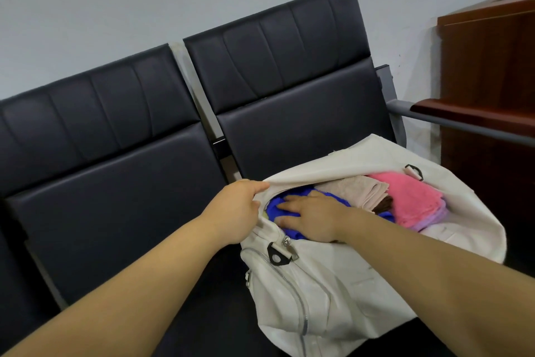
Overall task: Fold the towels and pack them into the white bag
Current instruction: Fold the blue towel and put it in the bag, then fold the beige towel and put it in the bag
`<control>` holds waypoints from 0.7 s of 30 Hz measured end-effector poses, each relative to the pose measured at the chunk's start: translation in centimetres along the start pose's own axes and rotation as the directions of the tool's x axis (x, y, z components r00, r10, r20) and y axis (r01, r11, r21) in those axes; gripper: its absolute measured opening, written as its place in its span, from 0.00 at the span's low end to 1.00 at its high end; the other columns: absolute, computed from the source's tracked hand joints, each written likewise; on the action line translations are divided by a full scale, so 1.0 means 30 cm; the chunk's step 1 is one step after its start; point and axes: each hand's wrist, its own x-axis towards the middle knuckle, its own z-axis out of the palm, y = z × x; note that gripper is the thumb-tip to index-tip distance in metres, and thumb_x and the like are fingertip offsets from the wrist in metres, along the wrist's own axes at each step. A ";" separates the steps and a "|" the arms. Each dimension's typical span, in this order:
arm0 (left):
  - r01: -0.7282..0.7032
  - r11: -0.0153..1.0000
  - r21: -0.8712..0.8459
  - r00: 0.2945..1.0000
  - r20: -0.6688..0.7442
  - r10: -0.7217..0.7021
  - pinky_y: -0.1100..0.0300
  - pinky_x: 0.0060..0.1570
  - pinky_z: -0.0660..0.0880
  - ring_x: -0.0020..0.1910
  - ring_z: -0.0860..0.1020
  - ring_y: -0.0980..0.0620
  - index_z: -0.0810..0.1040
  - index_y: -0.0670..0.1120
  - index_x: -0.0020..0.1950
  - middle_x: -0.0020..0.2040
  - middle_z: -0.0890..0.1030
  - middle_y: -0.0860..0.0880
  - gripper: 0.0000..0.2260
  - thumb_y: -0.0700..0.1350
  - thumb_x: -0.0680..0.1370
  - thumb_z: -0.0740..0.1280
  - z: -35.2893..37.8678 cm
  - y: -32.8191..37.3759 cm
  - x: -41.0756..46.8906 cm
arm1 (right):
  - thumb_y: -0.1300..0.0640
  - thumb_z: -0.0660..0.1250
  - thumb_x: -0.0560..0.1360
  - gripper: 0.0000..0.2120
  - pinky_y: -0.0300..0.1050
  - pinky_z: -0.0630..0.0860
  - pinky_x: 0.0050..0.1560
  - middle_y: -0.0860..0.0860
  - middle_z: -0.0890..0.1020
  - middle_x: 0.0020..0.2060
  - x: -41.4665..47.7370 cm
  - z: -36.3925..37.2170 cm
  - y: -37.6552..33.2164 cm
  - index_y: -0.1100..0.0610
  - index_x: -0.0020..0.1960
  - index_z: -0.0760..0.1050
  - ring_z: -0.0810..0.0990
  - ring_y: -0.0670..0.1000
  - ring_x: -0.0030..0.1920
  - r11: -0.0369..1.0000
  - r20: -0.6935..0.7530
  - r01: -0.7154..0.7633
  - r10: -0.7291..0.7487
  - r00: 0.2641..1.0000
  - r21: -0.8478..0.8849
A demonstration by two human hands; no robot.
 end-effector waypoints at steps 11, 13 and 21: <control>0.014 0.976 -0.218 0.993 -0.109 -0.039 0.64 0.51 0.71 0.51 0.75 0.58 0.67 0.55 0.78 0.55 0.73 0.55 0.22 0.44 0.83 0.61 0.009 -0.069 -0.179 | 0.43 0.62 0.80 0.20 0.49 0.71 0.66 0.45 0.79 0.65 -0.261 -0.004 -0.119 0.49 0.69 0.75 0.75 0.50 0.66 0.971 -0.443 -0.073 0.170 0.881 0.227; 0.047 0.974 -0.222 0.990 -0.122 -0.076 0.63 0.54 0.74 0.51 0.76 0.58 0.66 0.57 0.78 0.56 0.72 0.57 0.23 0.47 0.83 0.64 -0.009 -0.157 -0.306 | 0.42 0.63 0.79 0.20 0.51 0.72 0.66 0.45 0.79 0.61 -0.289 0.014 -0.230 0.49 0.67 0.76 0.74 0.52 0.65 0.995 -0.485 -0.046 0.083 0.870 0.088; 0.418 0.891 -0.178 0.904 -0.016 -0.427 0.58 0.62 0.74 0.60 0.75 0.55 0.66 0.55 0.77 0.61 0.71 0.54 0.25 0.52 0.81 0.67 -0.052 -0.796 -0.945 | 0.40 0.63 0.80 0.27 0.50 0.59 0.77 0.46 0.66 0.78 -0.172 0.291 -0.831 0.47 0.76 0.68 0.60 0.51 0.79 0.972 -0.274 0.219 -0.236 0.932 -0.089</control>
